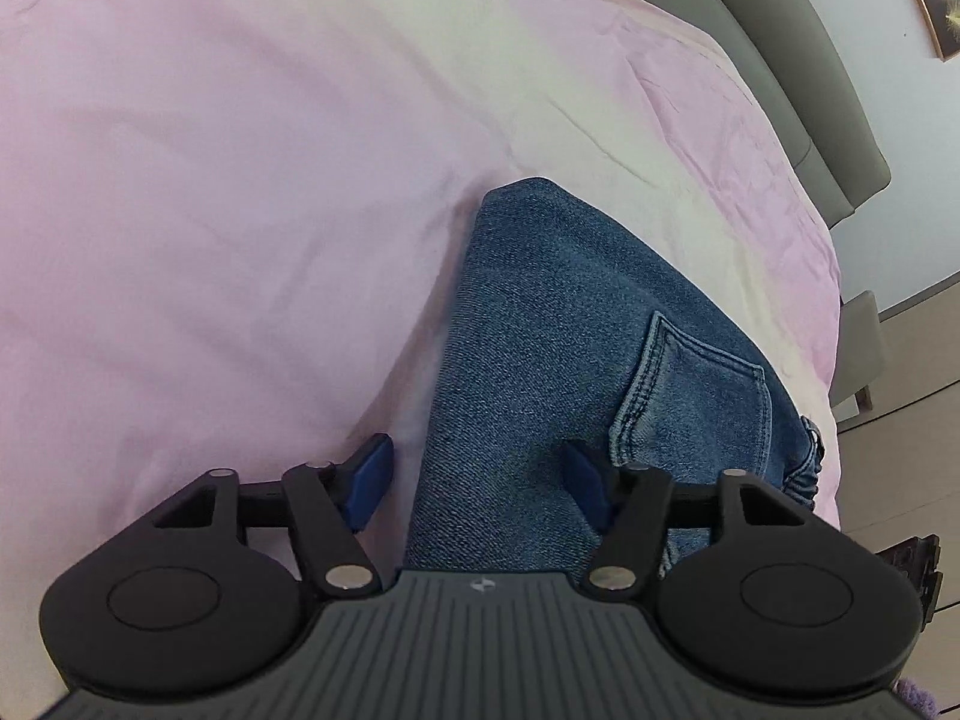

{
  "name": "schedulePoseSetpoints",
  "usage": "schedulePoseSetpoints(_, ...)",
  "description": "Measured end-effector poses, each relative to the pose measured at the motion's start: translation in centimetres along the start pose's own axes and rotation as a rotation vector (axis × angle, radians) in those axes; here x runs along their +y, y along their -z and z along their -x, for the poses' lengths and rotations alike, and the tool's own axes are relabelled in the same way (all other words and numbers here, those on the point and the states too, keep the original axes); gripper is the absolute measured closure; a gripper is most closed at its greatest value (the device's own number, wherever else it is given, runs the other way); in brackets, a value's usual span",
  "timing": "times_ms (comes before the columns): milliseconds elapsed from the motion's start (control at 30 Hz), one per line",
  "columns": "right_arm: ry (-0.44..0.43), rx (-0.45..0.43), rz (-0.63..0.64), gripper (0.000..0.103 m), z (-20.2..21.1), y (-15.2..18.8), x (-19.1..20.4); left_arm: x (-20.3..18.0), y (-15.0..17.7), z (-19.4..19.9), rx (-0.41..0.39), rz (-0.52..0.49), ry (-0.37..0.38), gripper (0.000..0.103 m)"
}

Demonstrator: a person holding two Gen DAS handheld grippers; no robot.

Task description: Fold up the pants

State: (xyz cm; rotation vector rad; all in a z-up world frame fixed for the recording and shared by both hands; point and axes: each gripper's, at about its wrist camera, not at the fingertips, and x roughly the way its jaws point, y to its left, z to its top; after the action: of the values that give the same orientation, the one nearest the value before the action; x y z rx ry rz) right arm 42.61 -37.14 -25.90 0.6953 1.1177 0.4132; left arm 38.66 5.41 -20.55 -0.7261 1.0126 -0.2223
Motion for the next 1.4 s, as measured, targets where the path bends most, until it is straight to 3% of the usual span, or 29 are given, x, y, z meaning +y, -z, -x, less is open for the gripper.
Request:
schedulePoseSetpoints(67,0.007,0.004,0.015,0.045,0.2,0.1,0.5,-0.1,0.0,0.3,0.0,0.027,0.006,0.059)
schedulePoseSetpoints(200,0.049,-0.013,0.058,0.055,1.4,-0.2,2.6,-1.5,0.3,1.6,-0.03,-0.012,-0.032,0.076)
schedulePoseSetpoints(433,0.071,-0.043,0.138,0.063,5.3,0.7,7.8,-2.9,0.8,6.4,-0.079,-0.047,-0.03,0.083)
schedulePoseSetpoints(633,0.035,-0.036,0.187,0.064,6.4,3.5,13.3,-1.0,1.4,13.3,-0.144,-0.036,-0.033,0.083)
schedulePoseSetpoints(833,-0.077,-0.05,0.21,0.064,2.8,8.2,19.5,3.6,0.8,22.0,-0.287,-0.001,-0.089,0.083)
schedulePoseSetpoints(1000,-0.142,-0.027,0.222,0.064,-2.5,11.4,24.7,8.3,-0.5,26.8,-0.368,0.035,-0.138,0.083)
schedulePoseSetpoints(1233,-0.167,-0.025,0.222,0.065,-9.0,14.4,29.5,13.1,-4.0,28.4,-0.364,0.014,-0.177,0.083)
schedulePoseSetpoints(1400,-0.145,-0.028,0.189,0.065,-11.7,15.4,28.9,15.7,-5.2,26.8,-0.313,-0.024,-0.166,0.083)
